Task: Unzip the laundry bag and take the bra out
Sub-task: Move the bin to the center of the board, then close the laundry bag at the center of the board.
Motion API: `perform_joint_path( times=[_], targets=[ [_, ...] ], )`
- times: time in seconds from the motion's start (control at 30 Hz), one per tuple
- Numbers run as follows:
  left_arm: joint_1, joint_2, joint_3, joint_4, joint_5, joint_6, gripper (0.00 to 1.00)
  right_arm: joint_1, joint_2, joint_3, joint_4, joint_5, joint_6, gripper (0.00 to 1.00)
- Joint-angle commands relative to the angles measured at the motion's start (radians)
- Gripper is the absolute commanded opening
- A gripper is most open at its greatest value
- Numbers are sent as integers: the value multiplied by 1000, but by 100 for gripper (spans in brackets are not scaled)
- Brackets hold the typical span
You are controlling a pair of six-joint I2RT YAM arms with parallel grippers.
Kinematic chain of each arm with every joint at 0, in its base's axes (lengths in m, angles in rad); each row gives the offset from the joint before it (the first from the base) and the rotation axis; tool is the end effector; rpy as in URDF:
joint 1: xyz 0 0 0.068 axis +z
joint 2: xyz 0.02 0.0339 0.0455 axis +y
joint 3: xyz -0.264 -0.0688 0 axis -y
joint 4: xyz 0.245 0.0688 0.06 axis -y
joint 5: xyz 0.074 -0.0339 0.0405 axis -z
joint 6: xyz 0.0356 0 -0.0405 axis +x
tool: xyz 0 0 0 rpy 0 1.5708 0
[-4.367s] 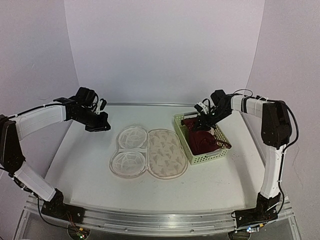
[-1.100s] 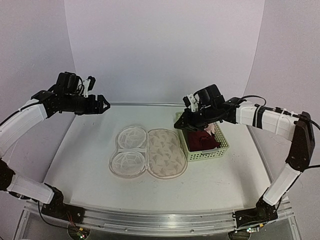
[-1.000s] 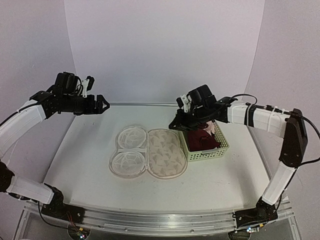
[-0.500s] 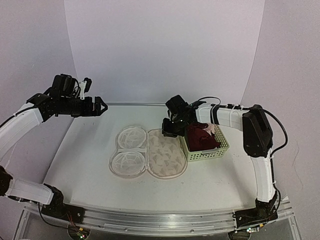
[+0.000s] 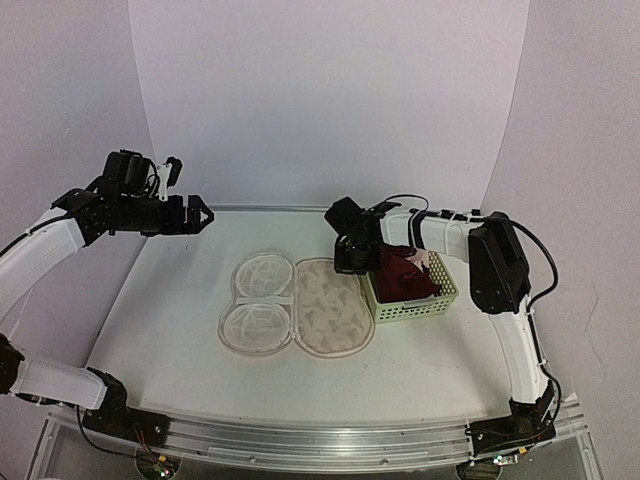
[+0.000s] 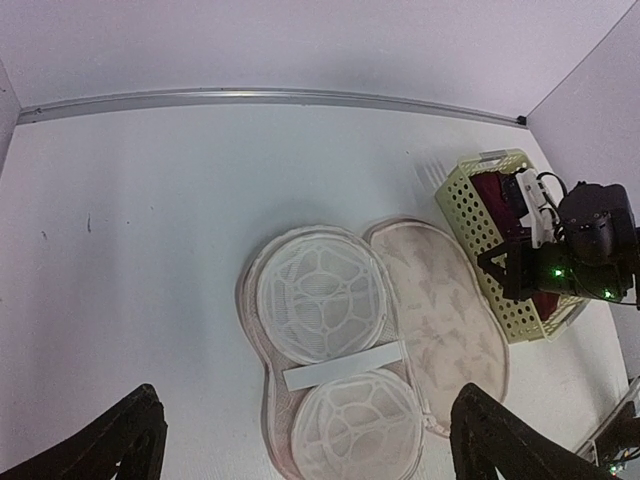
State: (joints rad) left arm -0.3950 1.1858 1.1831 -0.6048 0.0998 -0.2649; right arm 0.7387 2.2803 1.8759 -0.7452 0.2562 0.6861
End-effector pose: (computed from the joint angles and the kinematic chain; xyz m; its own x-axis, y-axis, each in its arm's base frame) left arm 0.2348 -0.1017 0.3551 -0.6285 -0.0202 -0.7775 0.3045 0.9135 -0.2699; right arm 0.3648 0.3200 0.1736 -0.8862 0.0219 -0.4628 -0.0172 0.9966 0.0801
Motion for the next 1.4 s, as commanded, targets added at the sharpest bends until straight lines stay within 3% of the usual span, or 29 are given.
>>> perform_joint_path(
  times=[0.0, 0.7, 0.8, 0.93, 1.03, 1.13, 1.2, 1.37],
  targets=[
    [5, -31, 6, -3, -20, 0, 100, -19, -9, -4, -28, 118, -36, 0],
    [5, -31, 4, -1, -26, -11, 100, -198, -152, -208, 23, 123, -168, 0],
    [5, -31, 5, -1, -28, -12, 100, -203, -177, -232, 32, 84, -195, 0],
    [5, -26, 11, -1, -32, -10, 100, -194, -234, -261, 69, -79, -213, 0],
    [5, -17, 17, -1, -31, -8, 100, -174, -264, -262, 81, -211, -212, 22],
    [5, -8, 25, -1, -29, -5, 100, -158, -281, -271, 82, -299, -188, 36],
    [5, -5, 27, -1, -29, -5, 100, -154, -284, -285, 87, -351, -168, 41],
    [5, 2, 29, 0, -29, -4, 100, -142, -267, -312, 110, -422, -126, 44]
  ],
)
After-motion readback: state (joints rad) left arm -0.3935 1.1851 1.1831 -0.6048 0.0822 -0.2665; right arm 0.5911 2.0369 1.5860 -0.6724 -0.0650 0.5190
